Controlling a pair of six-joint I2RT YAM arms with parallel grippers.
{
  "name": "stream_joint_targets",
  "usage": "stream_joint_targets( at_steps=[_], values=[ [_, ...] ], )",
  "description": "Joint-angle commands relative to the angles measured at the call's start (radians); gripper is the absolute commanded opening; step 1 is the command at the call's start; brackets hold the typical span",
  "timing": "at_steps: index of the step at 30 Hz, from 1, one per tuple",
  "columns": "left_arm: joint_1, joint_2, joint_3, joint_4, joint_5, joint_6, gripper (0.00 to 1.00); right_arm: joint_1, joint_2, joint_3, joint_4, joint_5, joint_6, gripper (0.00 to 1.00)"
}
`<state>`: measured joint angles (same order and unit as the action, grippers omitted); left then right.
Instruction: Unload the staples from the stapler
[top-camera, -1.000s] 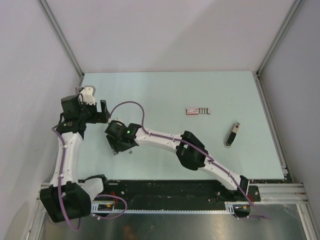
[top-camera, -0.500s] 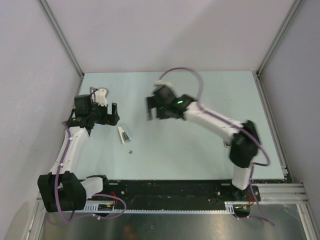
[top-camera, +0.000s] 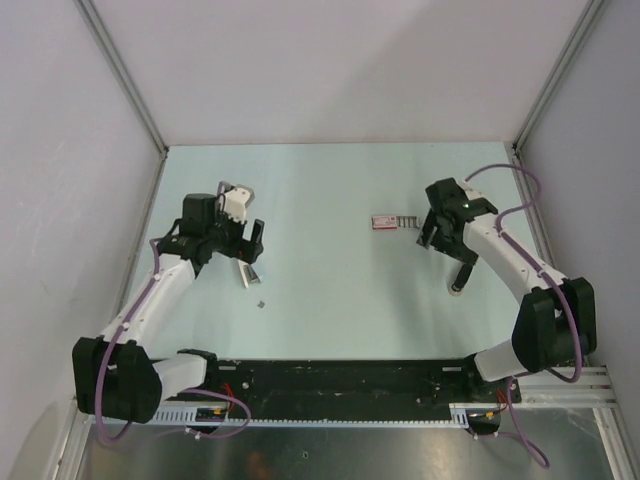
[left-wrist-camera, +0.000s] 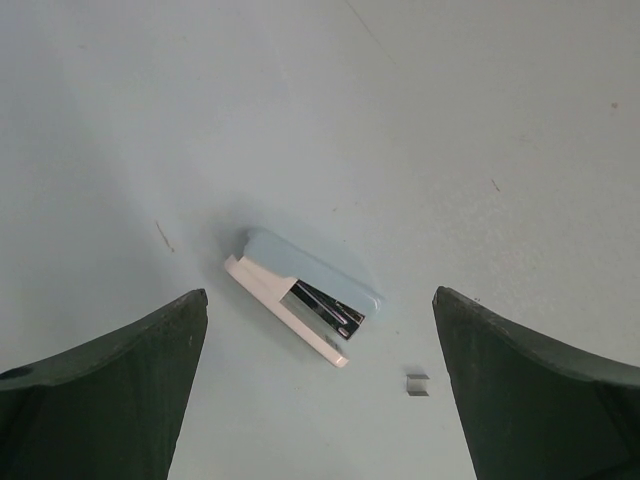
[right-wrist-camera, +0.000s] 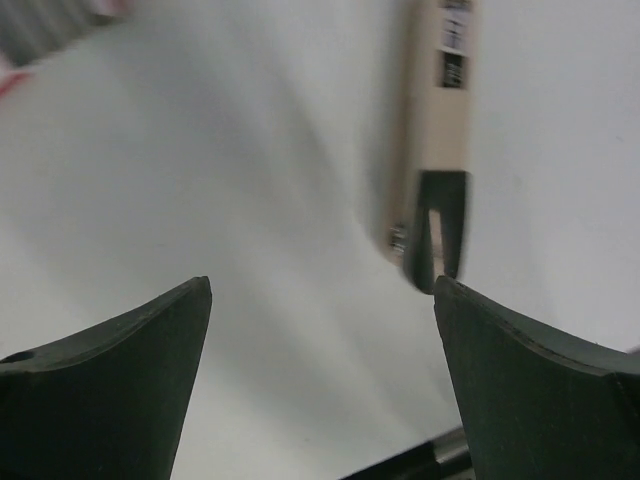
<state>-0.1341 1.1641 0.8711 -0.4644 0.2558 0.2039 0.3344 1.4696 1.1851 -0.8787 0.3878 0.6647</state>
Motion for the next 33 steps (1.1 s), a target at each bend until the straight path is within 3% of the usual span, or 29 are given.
stream_joint_targets(
  at_steps=[1, 10, 20, 27, 33],
  values=[
    [-0.051, 0.003, -0.011, 0.056, -0.029, 0.024, 0.99, -0.078, -0.094, -0.075, -0.066, 0.049, 0.031, 0.95],
    [-0.164, 0.071, -0.007, 0.114, -0.097, 0.021, 0.99, -0.177, -0.117, -0.19, -0.004, 0.018, -0.013, 0.83],
    [-0.173, 0.072, -0.017, 0.116, -0.094, 0.03, 0.99, -0.191, -0.009, -0.22, 0.102, -0.005, -0.028, 0.73],
    [-0.173, 0.065, -0.034, 0.117, -0.092, 0.044, 1.0, -0.209, 0.038, -0.223, 0.145, -0.013, -0.043, 0.55],
    [-0.173, 0.056, -0.043, 0.117, -0.093, 0.062, 0.99, -0.194, 0.054, -0.226, 0.169, -0.032, -0.043, 0.24]
  ],
)
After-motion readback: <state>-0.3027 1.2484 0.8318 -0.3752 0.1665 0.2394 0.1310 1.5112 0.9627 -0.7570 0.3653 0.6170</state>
